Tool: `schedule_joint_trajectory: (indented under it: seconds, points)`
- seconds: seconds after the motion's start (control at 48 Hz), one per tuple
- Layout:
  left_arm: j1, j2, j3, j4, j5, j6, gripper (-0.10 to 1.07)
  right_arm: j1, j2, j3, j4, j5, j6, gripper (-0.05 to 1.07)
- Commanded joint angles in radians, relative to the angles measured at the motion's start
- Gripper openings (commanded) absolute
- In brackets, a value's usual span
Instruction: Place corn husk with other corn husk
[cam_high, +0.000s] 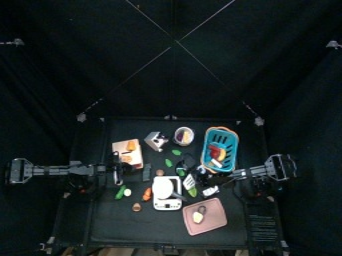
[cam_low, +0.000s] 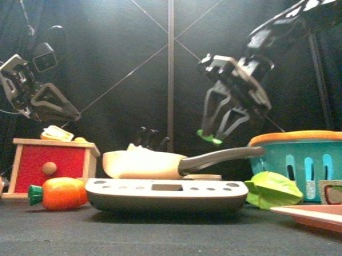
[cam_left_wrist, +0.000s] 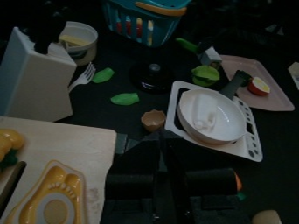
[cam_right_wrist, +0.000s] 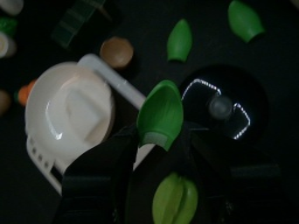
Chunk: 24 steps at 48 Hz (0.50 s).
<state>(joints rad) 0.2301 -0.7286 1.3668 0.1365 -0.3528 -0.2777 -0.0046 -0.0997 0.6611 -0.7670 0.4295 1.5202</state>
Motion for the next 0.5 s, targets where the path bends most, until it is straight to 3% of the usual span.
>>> schedule_joint_trajectory:
  seconds: [0.0, 0.188, 0.479]
  points:
    - [0.006, 0.002, -0.020, 0.000, -0.003, 0.002, 0.49, -0.112, 0.037, -0.035, -0.035, -0.101, 0.002, 0.78]
    - [0.009, 0.002, -0.018, 0.000, -0.005, 0.000, 0.49, -0.186, 0.178, -0.130, -0.067, -0.147, -0.015, 0.78]
    - [0.009, 0.002, -0.014, 0.000, -0.005, 0.000, 0.49, -0.201, 0.308, -0.242, -0.114, -0.150, -0.014, 0.78]
